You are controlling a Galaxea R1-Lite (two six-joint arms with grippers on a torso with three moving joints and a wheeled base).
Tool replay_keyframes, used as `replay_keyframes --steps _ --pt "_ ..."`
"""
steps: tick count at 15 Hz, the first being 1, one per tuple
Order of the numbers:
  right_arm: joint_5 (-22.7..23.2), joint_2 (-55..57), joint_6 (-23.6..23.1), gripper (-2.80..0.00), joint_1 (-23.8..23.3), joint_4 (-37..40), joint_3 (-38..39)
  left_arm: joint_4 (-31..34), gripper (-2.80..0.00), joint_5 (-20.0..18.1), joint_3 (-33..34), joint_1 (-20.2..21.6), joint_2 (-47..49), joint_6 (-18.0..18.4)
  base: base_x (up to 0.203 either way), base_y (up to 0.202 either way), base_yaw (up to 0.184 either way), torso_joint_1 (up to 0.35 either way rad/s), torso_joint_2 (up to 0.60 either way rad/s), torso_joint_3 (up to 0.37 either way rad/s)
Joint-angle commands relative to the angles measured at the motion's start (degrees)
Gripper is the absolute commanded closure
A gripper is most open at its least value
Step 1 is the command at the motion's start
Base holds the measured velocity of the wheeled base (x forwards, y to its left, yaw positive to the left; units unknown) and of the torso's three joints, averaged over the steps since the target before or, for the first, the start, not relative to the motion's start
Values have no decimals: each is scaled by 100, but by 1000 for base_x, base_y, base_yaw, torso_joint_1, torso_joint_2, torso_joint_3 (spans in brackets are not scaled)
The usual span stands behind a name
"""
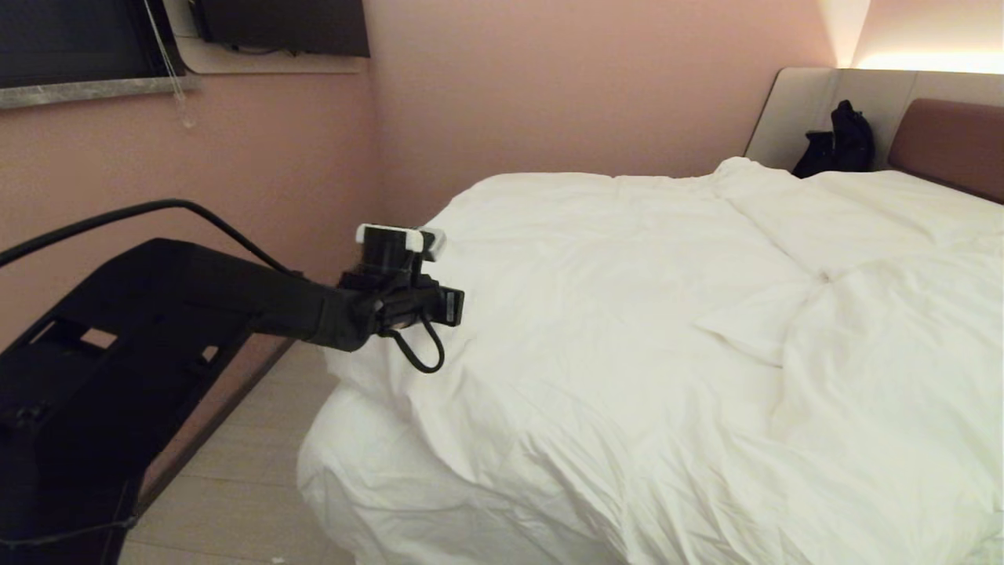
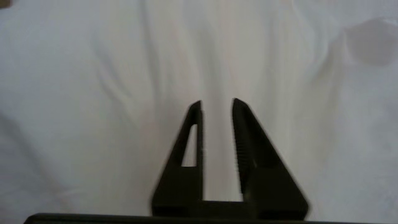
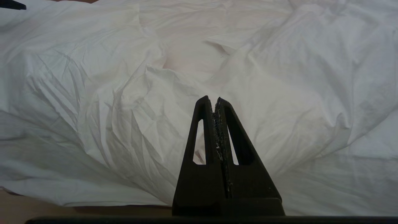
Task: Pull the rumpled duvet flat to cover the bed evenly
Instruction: Flatten the corners of the folded blanket
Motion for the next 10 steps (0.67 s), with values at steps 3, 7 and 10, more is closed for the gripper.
replay_keyframes --steps 3,7,10 --pt "1 -2 -1 0 0 0 0 14 -280 -13 -35 23 -23 13 0 0 0 0 0 0" --pt "1 -2 -1 0 0 -8 0 63 -280 -30 -189 23 194 52 0 0 0 0 0 0" --pt "1 -2 -1 0 0 -9 0 101 -280 -24 -691 12 816 443 0 0 0 0 0 0"
